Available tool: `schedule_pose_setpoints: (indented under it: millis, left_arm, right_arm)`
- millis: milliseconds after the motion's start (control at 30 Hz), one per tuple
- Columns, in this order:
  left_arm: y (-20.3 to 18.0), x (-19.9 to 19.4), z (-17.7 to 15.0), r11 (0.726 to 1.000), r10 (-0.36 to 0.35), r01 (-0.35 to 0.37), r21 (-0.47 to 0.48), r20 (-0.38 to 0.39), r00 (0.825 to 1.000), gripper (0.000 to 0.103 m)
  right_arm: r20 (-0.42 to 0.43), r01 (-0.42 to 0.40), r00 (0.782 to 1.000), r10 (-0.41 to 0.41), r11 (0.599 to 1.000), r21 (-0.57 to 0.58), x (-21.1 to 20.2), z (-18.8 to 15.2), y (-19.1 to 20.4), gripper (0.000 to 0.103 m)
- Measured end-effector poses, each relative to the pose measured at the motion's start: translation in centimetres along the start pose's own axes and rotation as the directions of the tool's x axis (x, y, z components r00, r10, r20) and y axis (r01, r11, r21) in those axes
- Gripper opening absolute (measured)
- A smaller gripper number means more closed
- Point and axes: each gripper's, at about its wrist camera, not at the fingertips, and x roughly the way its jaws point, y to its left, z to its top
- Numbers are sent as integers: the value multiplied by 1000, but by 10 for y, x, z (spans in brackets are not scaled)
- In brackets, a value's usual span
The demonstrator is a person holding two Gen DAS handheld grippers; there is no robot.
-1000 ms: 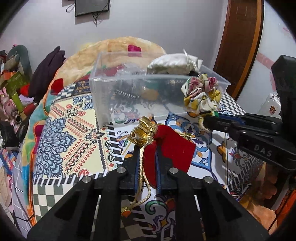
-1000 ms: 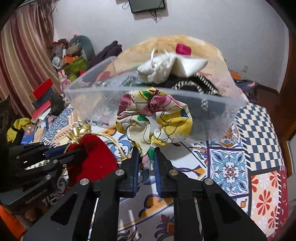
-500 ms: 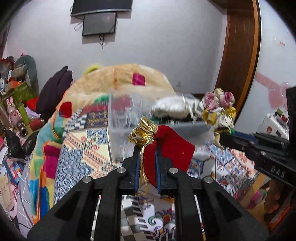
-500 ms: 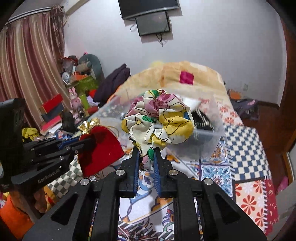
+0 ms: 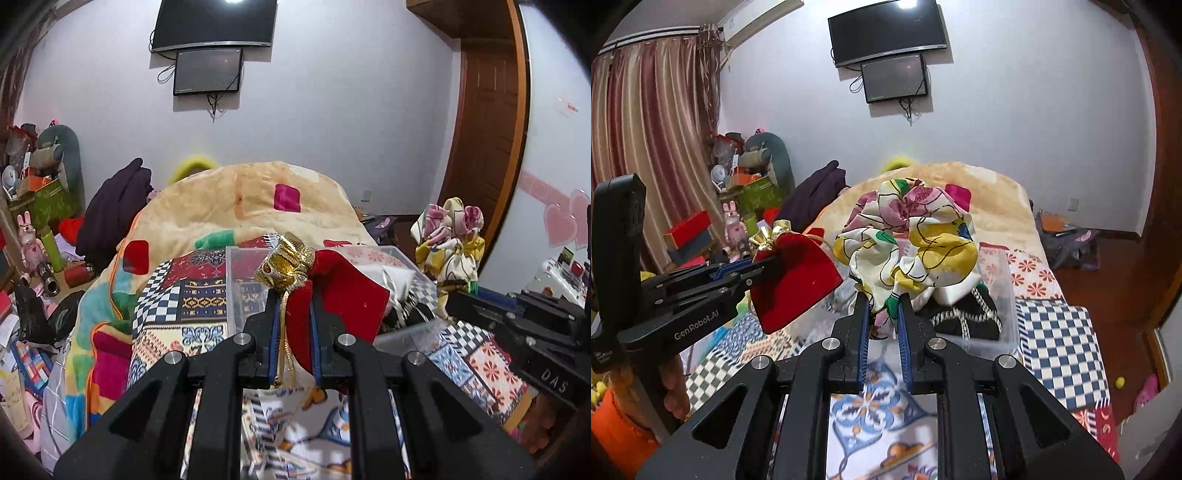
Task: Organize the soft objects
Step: 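Release the red pouch and floral scrunchie into the clear box with both tools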
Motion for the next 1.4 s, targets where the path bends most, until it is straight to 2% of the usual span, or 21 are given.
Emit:
schedule_pose_setpoints:
  millis: [300, 467, 633, 733, 800, 967, 1167, 1400]
  left_arm:
    - [7, 49, 7, 1000, 24, -25, -17, -73, 997, 13]
    - [1, 75, 3, 999, 42, -39, 24, -135, 990, 13]
    - [-5, 86, -4, 996, 69, -58, 71, -164, 984, 14]
    - [-3, 86, -7, 998, 53, -44, 53, -177, 983, 21]
    - [-1, 83, -8, 999, 45, -39, 38, -177, 983, 30]
    - [-2, 61, -8, 999, 32, -27, 36, -137, 990, 34]
    - [-6, 21, -2, 1000, -15, 16, 15, -65, 998, 34]
    - [-24, -41, 11, 997, -65, 63, 36, 66, 996, 34]
  right_arm:
    - [-72, -3, 997, 1, 1000, -21, 45, 8, 2, 13]
    - [-135, 6, 991, -10, 1000, -24, 67, -1, 1, 13]
    - [-177, 4, 984, -9, 1000, -28, 74, -9, 2, 14]
    - [-172, 4, 985, -10, 1000, -31, 71, -7, 3, 16]
    - [-173, 4, 985, -9, 1000, -29, 67, -7, 3, 19]
    - [-167, -1, 986, -3, 1000, -24, 60, -6, 3, 28]
    - [-107, -2, 994, 2, 1000, -5, 29, 0, 0, 29]
    - [50, -1, 999, 1, 1000, 7, -37, 21, 2, 29]
